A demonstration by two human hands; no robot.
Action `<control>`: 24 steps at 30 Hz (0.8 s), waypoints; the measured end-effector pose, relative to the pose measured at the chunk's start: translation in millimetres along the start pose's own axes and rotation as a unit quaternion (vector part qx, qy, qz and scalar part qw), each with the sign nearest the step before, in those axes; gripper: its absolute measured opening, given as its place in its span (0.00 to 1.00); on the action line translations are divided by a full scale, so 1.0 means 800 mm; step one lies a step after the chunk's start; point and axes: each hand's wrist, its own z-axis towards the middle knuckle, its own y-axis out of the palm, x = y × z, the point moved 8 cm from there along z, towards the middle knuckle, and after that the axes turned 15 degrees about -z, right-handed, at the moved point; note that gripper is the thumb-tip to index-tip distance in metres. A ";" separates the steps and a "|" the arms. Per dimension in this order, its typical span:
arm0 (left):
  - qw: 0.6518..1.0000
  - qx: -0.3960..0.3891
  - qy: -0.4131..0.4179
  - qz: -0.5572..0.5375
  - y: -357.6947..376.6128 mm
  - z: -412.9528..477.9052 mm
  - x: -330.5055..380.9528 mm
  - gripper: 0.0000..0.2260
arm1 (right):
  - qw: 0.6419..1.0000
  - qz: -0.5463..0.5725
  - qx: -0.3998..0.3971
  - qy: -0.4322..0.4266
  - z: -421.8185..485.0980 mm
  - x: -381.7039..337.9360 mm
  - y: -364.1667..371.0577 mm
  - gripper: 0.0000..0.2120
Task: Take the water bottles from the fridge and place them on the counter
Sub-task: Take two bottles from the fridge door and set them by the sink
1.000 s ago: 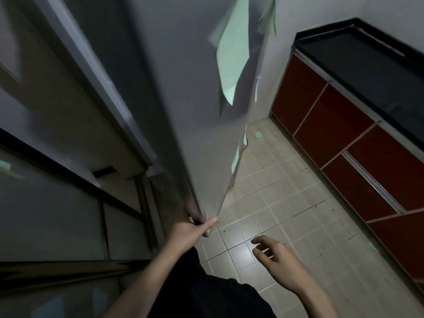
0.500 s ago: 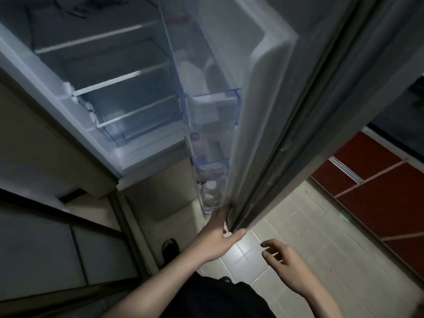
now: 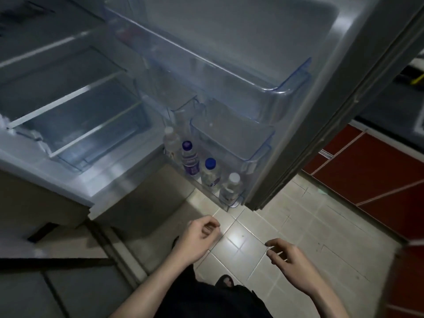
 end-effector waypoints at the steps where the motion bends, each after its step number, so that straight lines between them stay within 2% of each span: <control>1: 1.000 -0.001 -0.002 0.000 -0.006 0.006 0.004 0.03 | 1.000 0.005 0.006 0.007 0.003 -0.001 -0.002 0.04; 4: 1.000 -0.016 0.003 0.000 -0.021 0.032 0.018 0.07 | 0.999 0.028 0.029 0.030 0.015 -0.006 -0.010 0.04; 9: 0.999 -0.033 0.040 -0.010 -0.036 0.086 0.056 0.05 | 0.987 0.112 0.079 0.079 0.038 -0.018 -0.023 0.06; 13: 0.996 -0.057 0.070 -0.011 -0.037 0.131 0.081 0.17 | 0.958 0.202 0.161 0.121 0.061 -0.027 -0.041 0.08; 17: 0.992 -0.090 0.090 0.008 -0.025 0.180 0.091 0.26 | 0.910 0.282 0.272 0.133 0.097 -0.042 -0.070 0.12; 21: 0.988 -0.108 0.107 0.024 -0.002 0.227 0.097 0.32 | 0.887 0.287 0.341 0.123 0.142 -0.050 -0.113 0.20; 24: 0.986 -0.104 0.125 0.034 0.018 0.260 0.100 0.38 | 0.888 0.273 0.357 0.099 0.182 -0.046 -0.149 0.27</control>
